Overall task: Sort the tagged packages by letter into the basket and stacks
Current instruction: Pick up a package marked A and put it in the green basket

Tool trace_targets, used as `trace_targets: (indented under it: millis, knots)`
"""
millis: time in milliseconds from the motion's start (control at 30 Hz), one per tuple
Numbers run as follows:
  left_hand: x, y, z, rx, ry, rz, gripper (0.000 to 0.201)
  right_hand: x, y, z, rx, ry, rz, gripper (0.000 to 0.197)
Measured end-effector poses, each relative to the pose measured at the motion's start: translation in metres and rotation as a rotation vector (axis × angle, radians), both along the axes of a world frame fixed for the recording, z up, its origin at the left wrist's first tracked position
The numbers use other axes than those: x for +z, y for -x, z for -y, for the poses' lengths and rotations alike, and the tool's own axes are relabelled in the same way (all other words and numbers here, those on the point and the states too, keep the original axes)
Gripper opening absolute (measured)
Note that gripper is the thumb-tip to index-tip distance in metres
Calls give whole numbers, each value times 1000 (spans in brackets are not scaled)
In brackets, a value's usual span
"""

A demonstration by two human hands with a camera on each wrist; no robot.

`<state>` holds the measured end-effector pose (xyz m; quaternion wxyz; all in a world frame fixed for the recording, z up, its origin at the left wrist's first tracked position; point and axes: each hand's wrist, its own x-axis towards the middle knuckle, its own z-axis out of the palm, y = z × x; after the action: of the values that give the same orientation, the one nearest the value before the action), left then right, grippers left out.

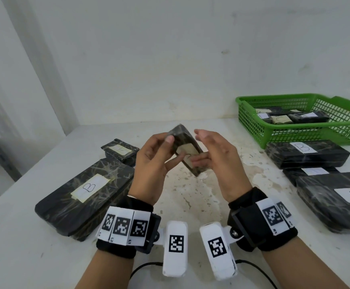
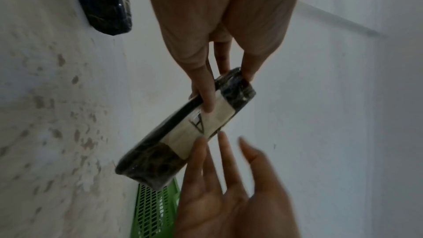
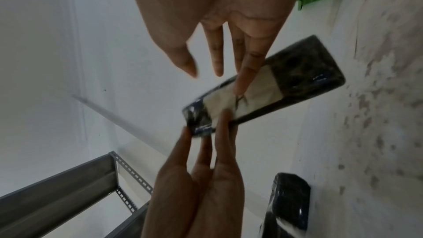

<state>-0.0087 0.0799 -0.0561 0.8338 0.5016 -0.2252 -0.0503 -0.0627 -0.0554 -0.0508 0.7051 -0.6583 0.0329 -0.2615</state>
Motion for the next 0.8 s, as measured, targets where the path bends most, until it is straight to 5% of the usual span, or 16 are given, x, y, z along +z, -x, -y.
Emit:
trace_targets:
  millis: [200,400,567,800]
  knots:
    - [3,-10,-10,77,217,-201,14,-8,-5,28,-132,76,-62,25]
    - [-5,-13,-6,34,260,-298,40,-14,-13,32,-127,-30,-67,21]
    - [-1,-8,-4,-21,165,-248,16,2,-7,42,-192,-259,50,21]
    - [7,6,13,-35,60,-205,10,33,10,73,-143,-176,-42,19]
